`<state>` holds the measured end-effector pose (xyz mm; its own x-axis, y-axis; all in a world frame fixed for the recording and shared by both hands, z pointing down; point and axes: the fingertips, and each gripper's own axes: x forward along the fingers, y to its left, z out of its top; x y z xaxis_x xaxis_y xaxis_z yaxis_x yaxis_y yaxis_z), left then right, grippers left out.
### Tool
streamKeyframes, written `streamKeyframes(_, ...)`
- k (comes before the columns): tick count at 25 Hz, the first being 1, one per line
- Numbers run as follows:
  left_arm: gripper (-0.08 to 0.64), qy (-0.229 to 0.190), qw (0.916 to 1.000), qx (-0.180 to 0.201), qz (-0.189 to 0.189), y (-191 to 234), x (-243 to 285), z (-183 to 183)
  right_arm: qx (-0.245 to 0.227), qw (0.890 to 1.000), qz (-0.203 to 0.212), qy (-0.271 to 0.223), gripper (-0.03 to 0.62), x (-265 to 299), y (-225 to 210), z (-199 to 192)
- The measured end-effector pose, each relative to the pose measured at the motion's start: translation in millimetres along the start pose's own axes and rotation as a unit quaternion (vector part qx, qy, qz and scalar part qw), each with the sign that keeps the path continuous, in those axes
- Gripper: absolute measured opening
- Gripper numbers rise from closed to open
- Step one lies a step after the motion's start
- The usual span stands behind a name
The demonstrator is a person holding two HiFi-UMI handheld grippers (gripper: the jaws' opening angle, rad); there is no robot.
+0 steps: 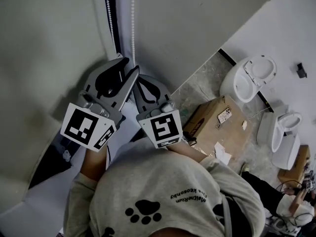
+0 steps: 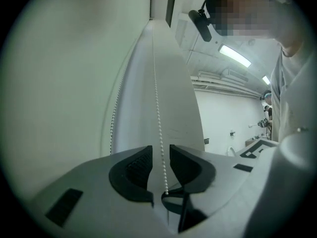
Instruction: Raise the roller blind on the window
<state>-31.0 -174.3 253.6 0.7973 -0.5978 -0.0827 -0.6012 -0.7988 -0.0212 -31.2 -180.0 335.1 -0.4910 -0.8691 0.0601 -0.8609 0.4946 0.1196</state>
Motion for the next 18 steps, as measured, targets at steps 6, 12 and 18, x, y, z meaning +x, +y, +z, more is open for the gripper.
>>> streamKeyframes(6, 0.112, -0.007, 0.9997, 0.025, 0.001, 1, 11, 27, -0.003, 1.000, 0.003, -0.002, 0.017, -3, 1, 1)
streamKeyframes(12, 0.060, 0.002, 0.9994, 0.034, -0.010, -3, 13, 33, -0.015, 1.000, 0.006, -0.006, 0.017, -5, 5, -3)
streamKeyframes(18, 0.038, 0.003, 0.9988, 0.048, -0.009, -5, 11, 44, -0.022, 1.000, 0.006, -0.011, 0.017, -7, 5, -1)
